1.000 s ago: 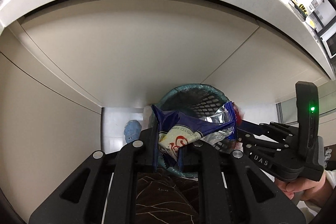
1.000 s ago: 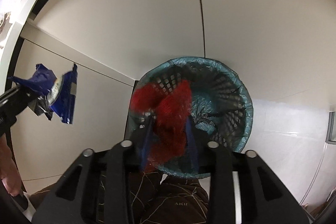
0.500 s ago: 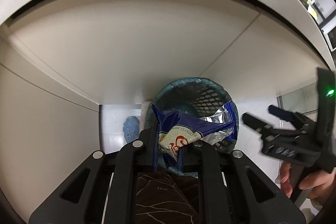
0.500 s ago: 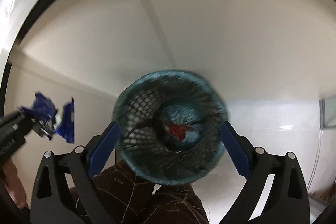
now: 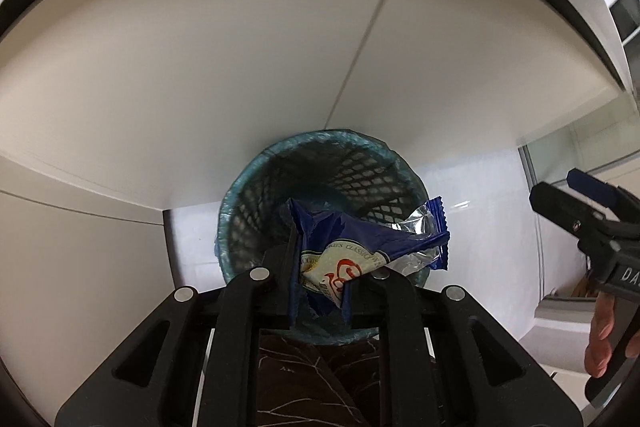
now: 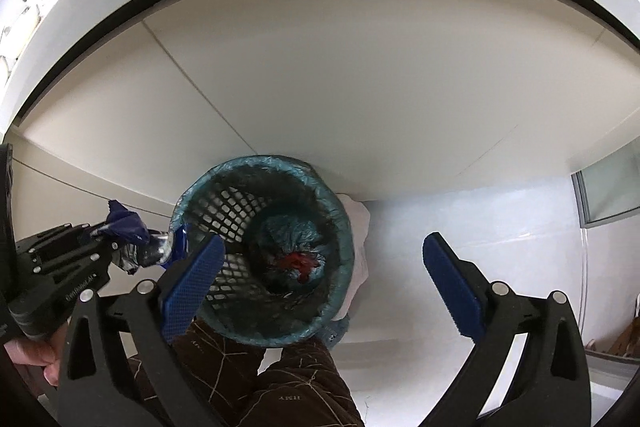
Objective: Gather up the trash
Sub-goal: 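Open the right tool over the bin while the left tool releases the blue wrapper, then raise both tools back over the counter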
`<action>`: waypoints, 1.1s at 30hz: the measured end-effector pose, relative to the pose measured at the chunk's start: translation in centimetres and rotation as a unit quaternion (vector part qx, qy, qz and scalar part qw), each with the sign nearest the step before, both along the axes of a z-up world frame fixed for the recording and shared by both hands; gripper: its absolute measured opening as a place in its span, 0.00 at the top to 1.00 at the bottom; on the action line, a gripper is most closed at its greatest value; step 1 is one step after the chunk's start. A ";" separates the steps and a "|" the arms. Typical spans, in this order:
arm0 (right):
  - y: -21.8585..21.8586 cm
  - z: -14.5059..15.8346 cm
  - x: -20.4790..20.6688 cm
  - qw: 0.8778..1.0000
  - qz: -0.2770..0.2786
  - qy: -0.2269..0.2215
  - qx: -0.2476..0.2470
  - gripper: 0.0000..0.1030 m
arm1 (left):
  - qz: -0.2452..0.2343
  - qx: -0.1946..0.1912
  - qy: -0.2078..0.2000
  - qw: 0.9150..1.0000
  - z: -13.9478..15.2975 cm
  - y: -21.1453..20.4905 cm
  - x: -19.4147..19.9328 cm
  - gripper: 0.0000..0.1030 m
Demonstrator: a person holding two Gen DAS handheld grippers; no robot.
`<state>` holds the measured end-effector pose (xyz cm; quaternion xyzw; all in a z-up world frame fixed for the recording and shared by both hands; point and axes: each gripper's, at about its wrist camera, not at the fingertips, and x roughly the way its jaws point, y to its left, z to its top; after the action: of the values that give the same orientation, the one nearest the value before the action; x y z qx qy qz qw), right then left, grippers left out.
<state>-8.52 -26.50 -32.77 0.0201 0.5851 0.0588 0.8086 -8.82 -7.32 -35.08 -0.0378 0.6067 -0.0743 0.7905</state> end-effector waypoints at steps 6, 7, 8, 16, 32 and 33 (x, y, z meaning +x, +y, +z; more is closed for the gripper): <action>-0.7 0.7 -0.2 1.000 -0.010 -0.001 -0.004 0.08 | -0.020 0.002 0.000 1.000 -0.9 -1.9 0.0 0.77; -0.7 0.9 -0.2 1.000 -0.010 -0.002 -0.004 0.08 | -0.018 0.001 0.001 1.000 -0.8 -2.0 -0.1 0.73; -0.8 1.2 -0.3 1.000 -0.008 -0.003 -0.004 0.08 | -0.018 -0.003 0.001 1.000 -0.8 -2.1 -0.1 0.71; -1.2 2.4 0.0 1.000 -0.008 -0.019 -0.010 0.07 | -0.011 0.009 -0.017 1.000 0.0 -2.9 0.2 0.26; 0.0 8.1 1.5 0.997 0.045 -0.068 -0.001 0.08 | 0.100 -0.004 -0.071 0.992 10.8 3.8 -0.1 0.06; 0.0 8.7 1.6 0.996 0.046 -0.072 0.001 0.08 | 0.103 -0.004 -0.079 0.992 11.9 4.1 0.0 0.06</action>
<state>-6.89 -26.49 -24.03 -0.0107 0.5252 0.0977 0.8453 -8.87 -3.23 -23.22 -0.0974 0.5350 0.0023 0.8392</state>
